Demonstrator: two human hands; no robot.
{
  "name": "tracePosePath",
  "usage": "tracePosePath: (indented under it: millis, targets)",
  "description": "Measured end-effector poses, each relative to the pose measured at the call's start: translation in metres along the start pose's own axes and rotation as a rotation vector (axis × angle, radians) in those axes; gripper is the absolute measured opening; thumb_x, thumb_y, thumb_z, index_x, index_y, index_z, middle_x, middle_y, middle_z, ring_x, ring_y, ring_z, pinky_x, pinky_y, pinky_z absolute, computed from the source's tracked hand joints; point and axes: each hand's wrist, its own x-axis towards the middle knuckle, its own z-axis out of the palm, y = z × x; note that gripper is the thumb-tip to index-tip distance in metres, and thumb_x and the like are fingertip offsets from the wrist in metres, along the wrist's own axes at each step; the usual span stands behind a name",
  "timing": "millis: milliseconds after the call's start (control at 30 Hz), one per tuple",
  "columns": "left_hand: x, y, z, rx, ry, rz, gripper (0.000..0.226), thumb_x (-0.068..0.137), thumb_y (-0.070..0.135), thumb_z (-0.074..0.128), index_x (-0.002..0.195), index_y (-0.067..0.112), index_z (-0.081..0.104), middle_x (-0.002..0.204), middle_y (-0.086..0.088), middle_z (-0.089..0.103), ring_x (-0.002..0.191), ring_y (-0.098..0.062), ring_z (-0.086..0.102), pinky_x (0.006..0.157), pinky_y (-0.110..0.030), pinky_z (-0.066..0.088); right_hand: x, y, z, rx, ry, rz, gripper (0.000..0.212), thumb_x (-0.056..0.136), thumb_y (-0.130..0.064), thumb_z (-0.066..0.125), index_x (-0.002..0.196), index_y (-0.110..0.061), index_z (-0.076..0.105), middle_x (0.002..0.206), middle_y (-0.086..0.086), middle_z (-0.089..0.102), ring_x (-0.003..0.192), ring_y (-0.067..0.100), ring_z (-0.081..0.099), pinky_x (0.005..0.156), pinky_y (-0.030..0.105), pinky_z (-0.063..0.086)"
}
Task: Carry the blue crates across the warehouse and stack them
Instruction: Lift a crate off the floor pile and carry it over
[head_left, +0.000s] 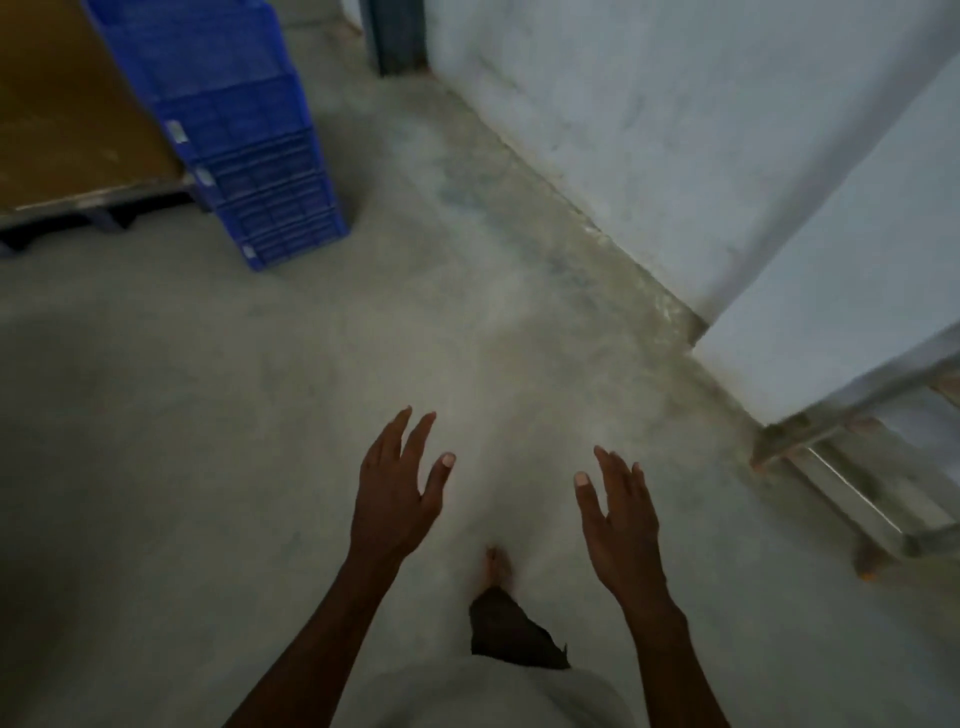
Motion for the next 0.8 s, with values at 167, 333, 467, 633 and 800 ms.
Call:
tracePosePath:
  millis: [167, 333, 467, 633, 800]
  targets:
    - [0.1, -0.022, -0.03, 0.032, 0.145, -0.164, 0.061, 0.099, 0.062, 0.037, 0.152, 0.032, 0.04, 0.163, 0.001, 0.029, 0.148, -0.022, 0.029, 0.116, -0.049, 0.032, 0.148, -0.074, 0.013, -0.032, -0.133, -0.173, 0.064, 0.096, -0.064, 0.028, 0.154, -0.035, 0.028, 0.163, -0.004, 0.025, 0.152, 0.015, 0.005, 0.121, 0.043, 0.013]
    - [0.191, -0.046, -0.061, 0.045, 0.308, -0.29, 0.059, 0.1, 0.058, 0.04, 0.153, 0.032, 0.039, 0.164, 0.001, 0.028, 0.15, -0.021, 0.026, 0.117, -0.043, 0.026, 0.28, -0.155, 0.042, -0.1, -0.236, -0.352, 0.07, 0.094, -0.071, 0.022, 0.154, -0.035, 0.029, 0.163, -0.005, 0.025, 0.152, 0.017, 0.007, 0.121, 0.041, 0.013]
    - [0.261, -0.087, -0.079, 0.043, 0.373, -0.383, 0.06, 0.1, 0.059, 0.038, 0.154, 0.033, 0.037, 0.165, 0.001, 0.026, 0.151, -0.021, 0.023, 0.119, -0.044, 0.024, 0.373, -0.217, 0.085, -0.094, -0.271, -0.452, 0.071, 0.093, -0.071, 0.023, 0.152, -0.033, 0.032, 0.161, -0.002, 0.03, 0.152, 0.019, 0.011, 0.121, 0.043, 0.017]
    - [0.368, -0.155, -0.105, 0.064, 0.396, -0.447, 0.062, 0.099, 0.062, 0.035, 0.154, 0.033, 0.037, 0.166, 0.002, 0.025, 0.152, -0.02, 0.021, 0.118, -0.039, 0.02, 0.483, -0.297, 0.151, -0.079, -0.281, -0.484, 0.075, 0.091, -0.075, 0.023, 0.152, -0.032, 0.034, 0.16, -0.002, 0.032, 0.152, 0.019, 0.012, 0.121, 0.044, 0.019]
    - [0.494, -0.204, -0.148, 0.086, 0.399, -0.412, 0.063, 0.098, 0.062, 0.035, 0.151, 0.03, 0.042, 0.163, -0.001, 0.031, 0.149, -0.024, 0.028, 0.118, -0.04, 0.025, 0.567, -0.381, 0.197, -0.061, -0.321, -0.477, 0.071, 0.092, -0.07, 0.03, 0.153, -0.033, 0.032, 0.161, -0.004, 0.029, 0.152, 0.016, 0.01, 0.121, 0.044, 0.018]
